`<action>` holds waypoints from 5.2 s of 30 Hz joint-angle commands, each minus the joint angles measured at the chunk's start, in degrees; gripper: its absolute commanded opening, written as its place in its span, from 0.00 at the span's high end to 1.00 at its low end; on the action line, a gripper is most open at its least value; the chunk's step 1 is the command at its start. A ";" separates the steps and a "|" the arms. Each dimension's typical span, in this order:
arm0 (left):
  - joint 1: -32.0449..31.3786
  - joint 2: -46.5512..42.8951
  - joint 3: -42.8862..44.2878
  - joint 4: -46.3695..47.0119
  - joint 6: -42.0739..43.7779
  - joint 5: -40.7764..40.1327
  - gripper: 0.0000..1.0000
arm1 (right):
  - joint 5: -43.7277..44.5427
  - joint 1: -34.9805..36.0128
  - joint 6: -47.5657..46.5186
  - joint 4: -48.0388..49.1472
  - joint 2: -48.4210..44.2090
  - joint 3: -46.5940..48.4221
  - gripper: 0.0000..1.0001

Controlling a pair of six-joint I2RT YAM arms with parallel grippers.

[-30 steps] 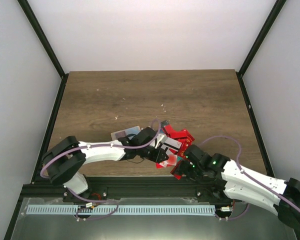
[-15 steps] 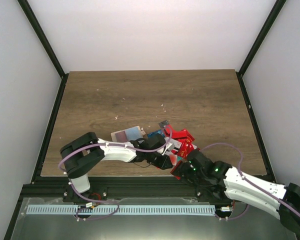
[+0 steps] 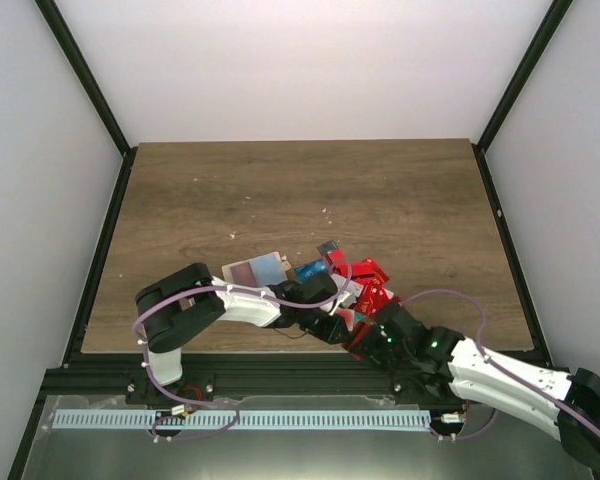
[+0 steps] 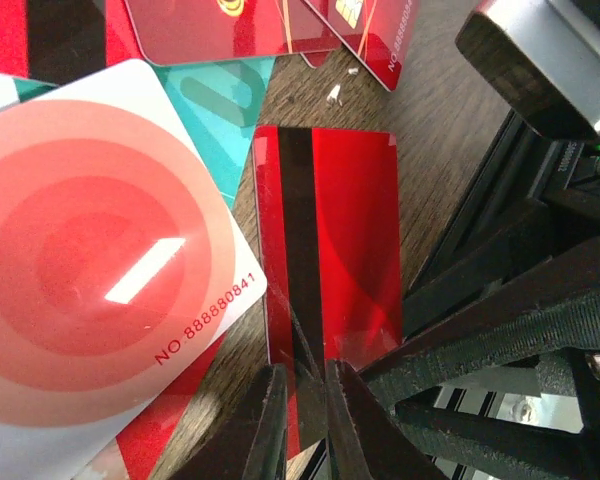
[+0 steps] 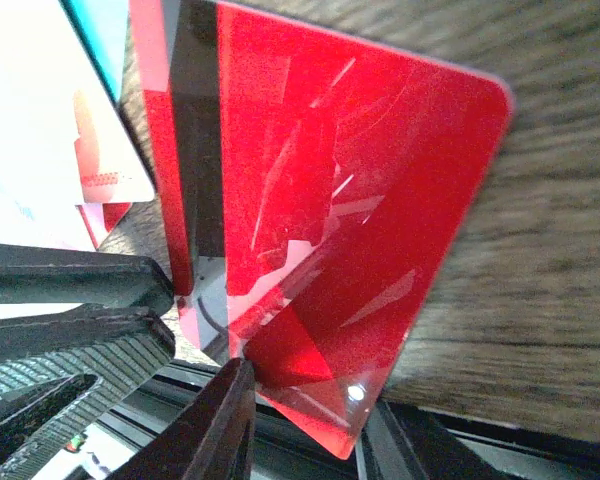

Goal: Put the credit cards into the card holder

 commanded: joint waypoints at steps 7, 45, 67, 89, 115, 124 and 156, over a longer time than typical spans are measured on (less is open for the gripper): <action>-0.66 2.27 -0.89 2.53 -1.74 1.87 0.87 | 4.70 -0.29 -2.00 -5.35 -2.87 1.91 0.86; 38.20 -60.47 -18.61 -4.44 4.15 18.11 0.67 | -33.68 -13.24 -58.59 25.98 25.44 37.65 0.99; 36.42 -63.44 -22.19 11.77 -4.81 27.72 0.64 | -56.42 -14.74 -60.78 28.67 28.77 38.86 0.99; 29.68 -57.49 -20.23 12.33 -3.81 22.51 0.96 | -56.66 -14.73 -63.18 26.66 29.53 39.39 0.92; 47.52 -38.13 -21.49 -17.03 -1.50 8.37 0.96 | -16.34 -15.87 -55.97 15.71 59.01 56.12 0.49; 48.90 -29.94 -19.86 -14.97 0.36 10.54 0.96 | -16.62 -15.87 -58.09 14.66 69.98 63.89 0.63; 50.42 -15.41 -15.67 -7.66 -0.57 14.75 0.96 | -19.17 -15.69 -61.39 15.53 78.87 61.08 0.94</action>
